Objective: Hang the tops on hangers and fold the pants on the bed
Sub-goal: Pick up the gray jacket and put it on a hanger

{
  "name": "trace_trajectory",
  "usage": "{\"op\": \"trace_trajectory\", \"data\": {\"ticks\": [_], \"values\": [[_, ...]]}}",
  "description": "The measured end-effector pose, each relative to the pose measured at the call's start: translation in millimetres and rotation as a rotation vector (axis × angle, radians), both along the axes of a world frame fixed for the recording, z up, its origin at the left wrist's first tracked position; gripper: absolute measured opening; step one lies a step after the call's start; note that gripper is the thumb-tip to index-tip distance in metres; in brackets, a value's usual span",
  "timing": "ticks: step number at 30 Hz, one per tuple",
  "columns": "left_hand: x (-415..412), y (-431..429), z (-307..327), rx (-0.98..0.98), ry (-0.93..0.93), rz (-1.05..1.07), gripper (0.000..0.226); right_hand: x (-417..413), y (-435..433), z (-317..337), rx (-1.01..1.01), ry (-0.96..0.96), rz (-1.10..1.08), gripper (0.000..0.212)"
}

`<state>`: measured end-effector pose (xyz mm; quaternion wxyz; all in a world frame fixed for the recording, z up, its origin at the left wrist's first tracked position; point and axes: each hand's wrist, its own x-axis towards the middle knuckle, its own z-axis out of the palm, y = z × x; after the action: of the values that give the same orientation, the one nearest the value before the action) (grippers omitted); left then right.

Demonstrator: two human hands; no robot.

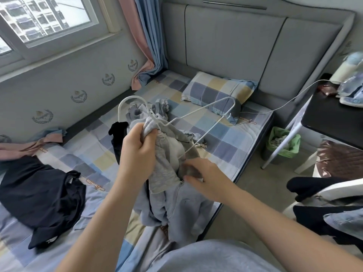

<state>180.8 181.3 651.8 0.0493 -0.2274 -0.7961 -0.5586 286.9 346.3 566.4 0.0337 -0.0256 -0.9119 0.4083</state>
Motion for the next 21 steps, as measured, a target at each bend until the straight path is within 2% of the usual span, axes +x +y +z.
{"op": "trace_trajectory", "data": {"ticks": [2,3,5,7,8,10,12,14,19,21], "values": [[0.5,-1.2,0.7,0.020,-0.002,0.014,0.037,-6.1,-4.8,-4.3,0.084,0.057,0.014,0.018],[-0.6,-3.3,0.6,0.029,-0.008,0.024,0.035,-6.9,-6.1,-6.6,0.116,0.072,0.031,0.017],[-4.6,-8.8,0.0,0.054,-0.022,0.045,0.032,-5.4,-6.2,-13.2,0.123,0.022,0.080,0.028],[-8.4,-14.0,-0.5,0.071,-0.029,0.056,0.031,-3.0,-1.9,-21.4,0.122,-0.118,0.094,0.054],[-9.9,-15.6,-0.9,0.069,-0.031,0.053,0.030,-3.2,1.2,-25.3,0.183,-0.183,0.103,0.063],[-11.0,-16.1,-2.2,0.050,-0.033,0.038,0.031,-6.8,7.4,-31.5,0.416,-0.219,0.125,0.062],[-11.8,-17.0,-5.6,0.025,-0.041,0.035,0.034,-12.4,15.4,-32.4,0.570,-0.151,0.104,0.045],[-16.1,-22.7,-11.3,0.002,-0.058,0.036,0.031,-14.7,28.4,-30.1,0.600,-0.040,0.037,0.030],[-22.6,-48.3,-19.7,-0.062,-0.058,-0.031,0.031,-10.6,69.9,-22.0,0.622,0.226,-0.144,0.013],[-21.7,-55.0,-20.8,-0.095,-0.050,-0.034,0.039,-10.0,81.9,-16.4,0.632,0.321,-0.154,0.017]]}}
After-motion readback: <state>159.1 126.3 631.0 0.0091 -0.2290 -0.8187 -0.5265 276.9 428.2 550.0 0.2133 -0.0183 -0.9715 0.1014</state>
